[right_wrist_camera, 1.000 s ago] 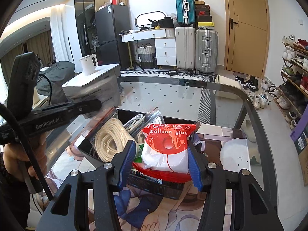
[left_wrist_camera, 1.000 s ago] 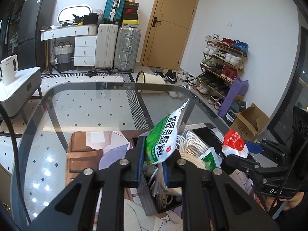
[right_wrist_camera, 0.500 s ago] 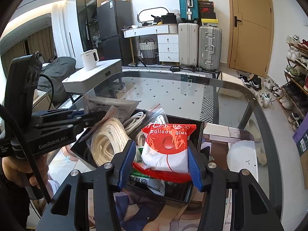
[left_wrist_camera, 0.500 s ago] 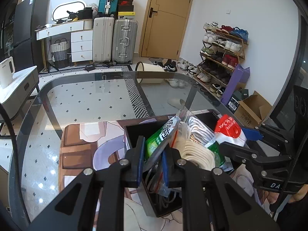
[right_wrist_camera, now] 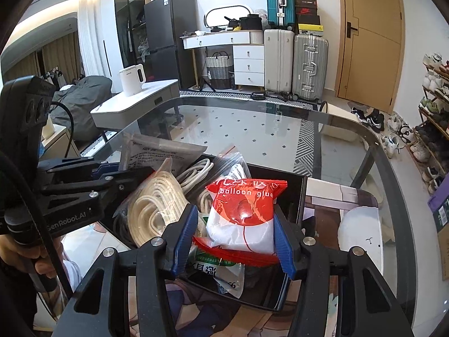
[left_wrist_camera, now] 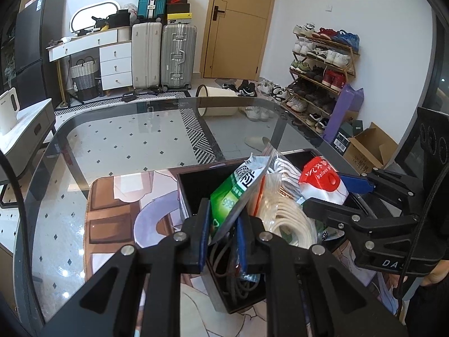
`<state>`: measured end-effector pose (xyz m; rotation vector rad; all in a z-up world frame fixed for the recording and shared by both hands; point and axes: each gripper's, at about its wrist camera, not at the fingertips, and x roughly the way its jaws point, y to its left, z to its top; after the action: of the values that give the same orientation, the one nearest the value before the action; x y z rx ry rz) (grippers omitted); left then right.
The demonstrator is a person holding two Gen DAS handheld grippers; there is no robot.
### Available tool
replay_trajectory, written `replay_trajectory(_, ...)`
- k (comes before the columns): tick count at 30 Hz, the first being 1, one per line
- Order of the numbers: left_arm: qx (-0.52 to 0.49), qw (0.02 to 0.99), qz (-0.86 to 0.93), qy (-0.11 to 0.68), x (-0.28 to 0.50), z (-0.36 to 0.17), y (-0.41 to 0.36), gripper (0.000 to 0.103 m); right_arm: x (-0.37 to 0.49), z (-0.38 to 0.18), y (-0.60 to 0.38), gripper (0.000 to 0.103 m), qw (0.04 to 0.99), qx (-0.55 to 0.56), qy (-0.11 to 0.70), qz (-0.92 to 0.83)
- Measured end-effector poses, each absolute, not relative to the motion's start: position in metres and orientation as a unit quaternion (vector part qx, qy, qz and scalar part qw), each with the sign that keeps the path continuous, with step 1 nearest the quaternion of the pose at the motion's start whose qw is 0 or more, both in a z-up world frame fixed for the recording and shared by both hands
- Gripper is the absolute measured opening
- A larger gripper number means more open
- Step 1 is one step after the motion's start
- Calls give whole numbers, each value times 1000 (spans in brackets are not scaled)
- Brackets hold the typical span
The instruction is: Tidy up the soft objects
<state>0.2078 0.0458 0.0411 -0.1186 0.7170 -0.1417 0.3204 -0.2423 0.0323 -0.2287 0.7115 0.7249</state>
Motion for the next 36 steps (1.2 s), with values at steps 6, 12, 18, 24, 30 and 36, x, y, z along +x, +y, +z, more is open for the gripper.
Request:
replay_trajectory(6,-46,934,-67,348,205,42,45,22,313,37,-245,56,871,-126,317,355)
replay_trajectory(12,-38,943,-50,326,193,53,49,51,307,43,-252,79,877,-126,305,349)
replay_trajectory(18,-43,946,-45,318,180,58,59,77,297,49,-262,97,885,-116,287,346)
replay_trajectory(24,-50,952,-38,299,163,63,62,99,285,52,-273,102,896,-98,268,341)
replay_trajectory(30,-39,957,-24,285,146,59,60,103,274,49,-284,102,906,-82,248,334)
replay_trajectory(36,-35,961,-16,273,131,54,55,103,262,44,-294,102,911,-80,234,330)
